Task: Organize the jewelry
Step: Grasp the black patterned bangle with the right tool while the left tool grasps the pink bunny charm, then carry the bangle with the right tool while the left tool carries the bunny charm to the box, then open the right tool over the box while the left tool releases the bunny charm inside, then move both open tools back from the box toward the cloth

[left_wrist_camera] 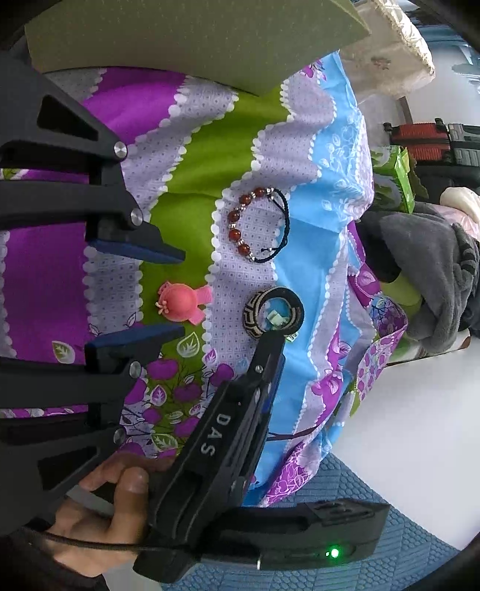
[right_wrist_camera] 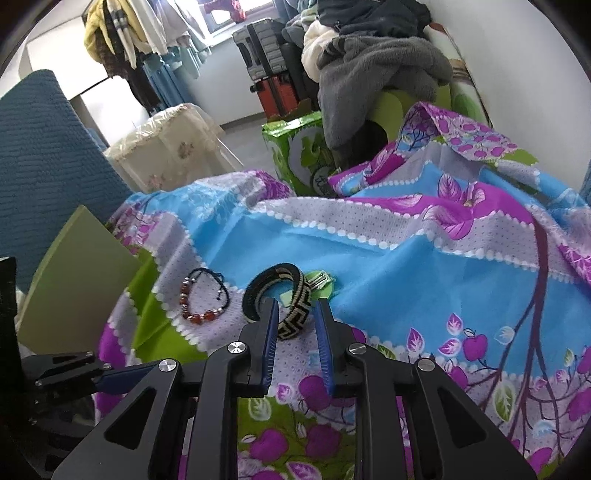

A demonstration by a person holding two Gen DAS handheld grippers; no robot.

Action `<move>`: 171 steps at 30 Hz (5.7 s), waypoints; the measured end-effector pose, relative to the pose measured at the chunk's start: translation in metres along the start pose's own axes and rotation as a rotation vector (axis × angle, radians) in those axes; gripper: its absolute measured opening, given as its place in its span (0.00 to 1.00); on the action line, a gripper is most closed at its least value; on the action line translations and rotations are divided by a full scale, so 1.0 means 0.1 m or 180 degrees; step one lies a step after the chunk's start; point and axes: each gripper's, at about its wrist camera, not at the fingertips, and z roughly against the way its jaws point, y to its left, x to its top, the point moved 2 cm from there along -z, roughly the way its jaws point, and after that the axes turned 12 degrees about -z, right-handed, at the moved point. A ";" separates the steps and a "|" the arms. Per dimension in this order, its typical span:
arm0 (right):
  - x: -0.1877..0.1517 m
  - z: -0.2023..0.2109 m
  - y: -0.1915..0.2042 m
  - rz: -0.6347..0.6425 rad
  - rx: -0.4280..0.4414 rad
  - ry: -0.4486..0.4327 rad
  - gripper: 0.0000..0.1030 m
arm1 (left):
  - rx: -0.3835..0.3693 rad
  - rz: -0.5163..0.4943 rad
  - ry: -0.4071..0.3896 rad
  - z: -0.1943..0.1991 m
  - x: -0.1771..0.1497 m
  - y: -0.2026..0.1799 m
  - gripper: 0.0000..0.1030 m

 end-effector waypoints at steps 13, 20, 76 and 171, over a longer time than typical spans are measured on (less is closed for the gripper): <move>0.00 -0.14 0.00 0.0009 -0.0027 0.0069 0.12 | 0.0009 -0.0110 0.0029 -0.13 0.00 -0.06 0.26; -0.02 -0.14 0.01 0.0002 -0.0062 0.0062 0.06 | -0.0006 -0.0104 -0.0022 -0.15 0.01 -0.04 0.23; 0.10 1.79 1.57 -0.0008 -0.0234 -0.0550 0.06 | 0.0029 0.0071 -0.1160 2.40 0.31 0.76 0.23; 0.04 2.10 1.47 0.0190 -0.0397 -0.0822 0.27 | 0.0176 0.0000 -0.0854 2.18 0.34 0.35 0.39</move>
